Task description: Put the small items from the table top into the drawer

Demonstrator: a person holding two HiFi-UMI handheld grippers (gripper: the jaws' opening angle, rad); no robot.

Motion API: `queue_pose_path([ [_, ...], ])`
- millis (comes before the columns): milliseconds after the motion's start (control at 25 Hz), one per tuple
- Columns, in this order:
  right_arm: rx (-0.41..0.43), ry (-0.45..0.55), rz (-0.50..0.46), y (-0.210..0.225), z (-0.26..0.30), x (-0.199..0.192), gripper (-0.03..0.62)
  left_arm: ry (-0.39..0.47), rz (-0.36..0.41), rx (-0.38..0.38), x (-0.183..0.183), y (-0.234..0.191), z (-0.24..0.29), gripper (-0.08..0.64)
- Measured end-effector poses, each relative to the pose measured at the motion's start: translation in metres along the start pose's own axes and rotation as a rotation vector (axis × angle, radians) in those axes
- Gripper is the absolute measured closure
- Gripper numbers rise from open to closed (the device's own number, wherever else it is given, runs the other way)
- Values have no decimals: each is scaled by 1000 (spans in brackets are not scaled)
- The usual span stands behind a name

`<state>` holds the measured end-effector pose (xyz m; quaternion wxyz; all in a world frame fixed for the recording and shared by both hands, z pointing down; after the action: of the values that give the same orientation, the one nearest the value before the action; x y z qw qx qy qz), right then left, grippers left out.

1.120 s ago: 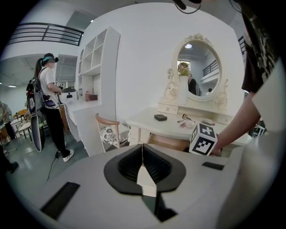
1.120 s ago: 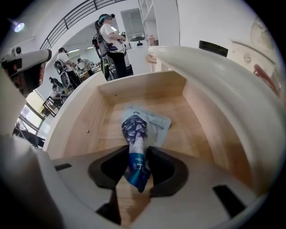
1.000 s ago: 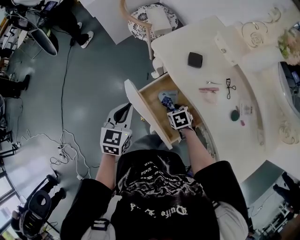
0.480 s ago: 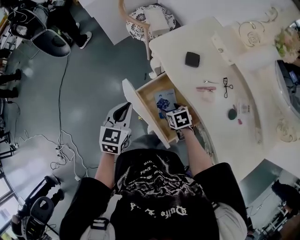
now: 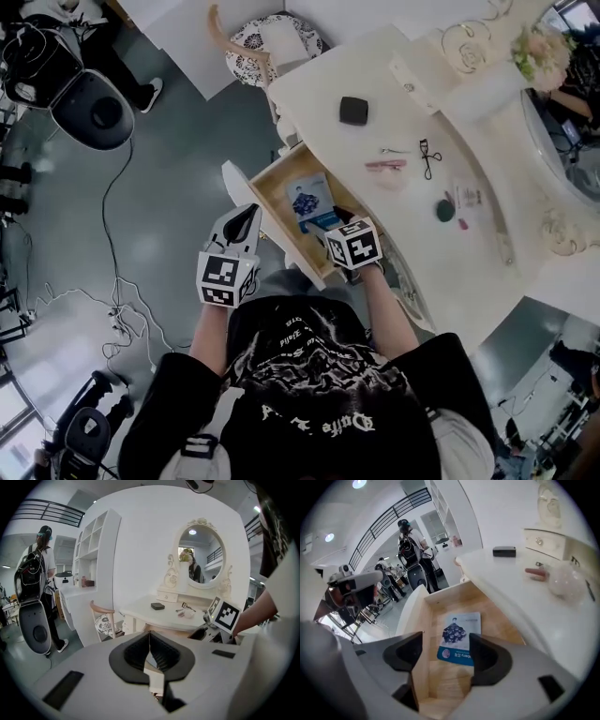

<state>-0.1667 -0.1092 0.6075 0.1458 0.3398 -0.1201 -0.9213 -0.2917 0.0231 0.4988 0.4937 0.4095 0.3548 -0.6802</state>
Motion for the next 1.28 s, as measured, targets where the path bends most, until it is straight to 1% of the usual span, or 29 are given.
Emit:
queue_pose_path([
  [120,-1,69,27,-4,-20,6,281,8,5,-25,4,10,3,543],
  [280,-9,145,34,-8,-49,10,281,30,4,-60,11,26,6,543],
  [440,-37,207,44,-7,-75,8,281,40,-16,-92,13,42,10,543],
  [560,-65,262,60,-5,-95,7,282,44,-9,-117,15,54,12,543],
  [760,-69,289,42,-5,-126,0,284,65,3,-148,21,74,16,543],
  [880,-117,330,42,0,-146,-5,301,74,9,-167,23,87,19,543],
  [960,-163,368,53,4,-161,-10,332,76,13,-181,23,96,20,543],
  [1080,-235,404,60,11,-182,-17,338,83,21,-202,24,111,20,543],
  [1160,-263,421,59,14,-193,-22,347,89,24,-212,25,120,21,543],
  [1280,-312,459,58,20,-211,-29,384,97,33,-227,28,133,22,543],
])
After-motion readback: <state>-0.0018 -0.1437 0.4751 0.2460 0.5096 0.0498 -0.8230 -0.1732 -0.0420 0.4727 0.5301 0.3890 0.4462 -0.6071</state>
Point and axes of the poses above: the fingertips, and each gripper's own axes: z forward along the fingers, y to its right, x out of its top, the point moved 5 cm from there along -z, backward along the fingers, and after that the axes turned 4 degrees about y, right-handed, at the moved point
